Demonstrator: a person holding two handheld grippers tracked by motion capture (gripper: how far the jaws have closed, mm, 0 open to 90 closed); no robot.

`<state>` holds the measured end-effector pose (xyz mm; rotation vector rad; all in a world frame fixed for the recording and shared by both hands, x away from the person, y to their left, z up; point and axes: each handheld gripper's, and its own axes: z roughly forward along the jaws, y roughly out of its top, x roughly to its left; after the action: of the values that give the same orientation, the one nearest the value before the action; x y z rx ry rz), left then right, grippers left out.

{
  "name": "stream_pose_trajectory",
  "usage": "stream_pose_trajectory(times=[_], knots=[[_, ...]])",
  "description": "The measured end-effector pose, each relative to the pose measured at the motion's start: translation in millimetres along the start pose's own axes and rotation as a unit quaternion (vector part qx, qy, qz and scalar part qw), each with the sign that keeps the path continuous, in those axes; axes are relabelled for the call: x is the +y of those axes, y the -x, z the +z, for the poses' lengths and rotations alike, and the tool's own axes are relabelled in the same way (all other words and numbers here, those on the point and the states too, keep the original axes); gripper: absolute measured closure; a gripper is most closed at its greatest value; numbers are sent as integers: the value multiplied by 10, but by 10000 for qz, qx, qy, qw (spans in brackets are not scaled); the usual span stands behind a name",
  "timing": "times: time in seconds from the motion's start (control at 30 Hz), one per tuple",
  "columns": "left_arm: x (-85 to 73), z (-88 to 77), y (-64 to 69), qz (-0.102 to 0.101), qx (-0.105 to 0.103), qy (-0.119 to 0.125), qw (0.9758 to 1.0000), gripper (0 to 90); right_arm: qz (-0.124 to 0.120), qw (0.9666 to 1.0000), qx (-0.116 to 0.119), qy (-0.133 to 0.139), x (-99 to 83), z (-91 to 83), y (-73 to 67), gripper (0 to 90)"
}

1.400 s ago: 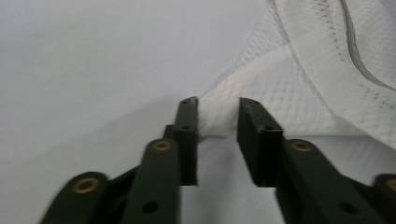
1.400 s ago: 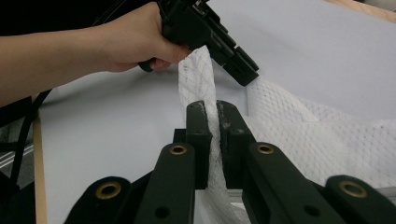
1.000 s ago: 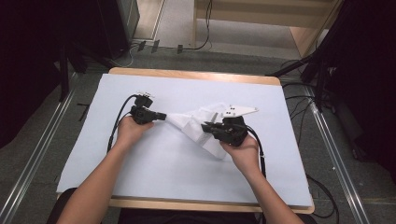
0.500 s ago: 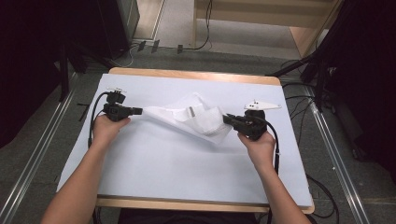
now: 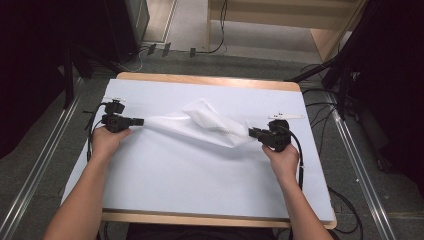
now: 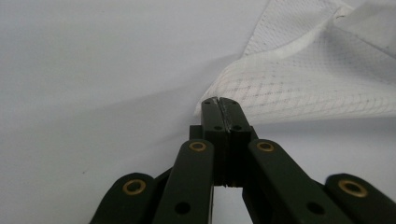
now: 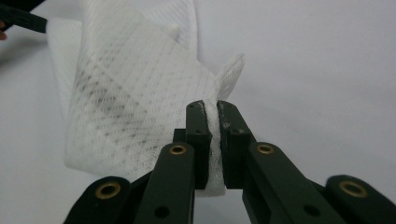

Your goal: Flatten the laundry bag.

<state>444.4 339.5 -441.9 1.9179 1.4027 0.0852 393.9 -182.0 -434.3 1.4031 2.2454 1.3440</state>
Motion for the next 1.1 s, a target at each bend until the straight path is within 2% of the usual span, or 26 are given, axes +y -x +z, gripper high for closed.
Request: stream_pose_trajectory(times=[0.2, 0.3, 0.43, 0.53, 0.73, 0.87, 0.93, 1.1], knots=[[-8, -9, 42, 121, 7, 4, 9999, 900, 113, 9991, -144, -391, -129, 21, 32, 852], [-20, -9, 35, 93, -2, -2, 10000, 900, 82, 9985, -249, -484, -163, -25, 27, 854], [-25, -10, 27, 83, -4, -19, 10000, 900, 146, 9984, -312, -443, -191, -105, 81, 851], [-26, -16, 28, 102, 74, -1, 9999, 900, 153, 9981, -428, -419, -196, -179, 92, 803], [-29, -36, 9, 64, 68, 38, 9999, 900, 141, 9983, -548, -143, -181, -353, 107, 765], [-34, -61, -15, 14, 121, 92, 9999, 896, 180, 9984, -540, 61, -144, -424, 119, 759], [-33, -76, -16, 6, 102, 144, 9998, 829, 136, 9986, -502, 73, -128, -421, 104, 753], [-9, -154, 33, 71, -9, 263, 9996, 756, 36, 9991, -411, 60, -99, -375, 61, 723]])
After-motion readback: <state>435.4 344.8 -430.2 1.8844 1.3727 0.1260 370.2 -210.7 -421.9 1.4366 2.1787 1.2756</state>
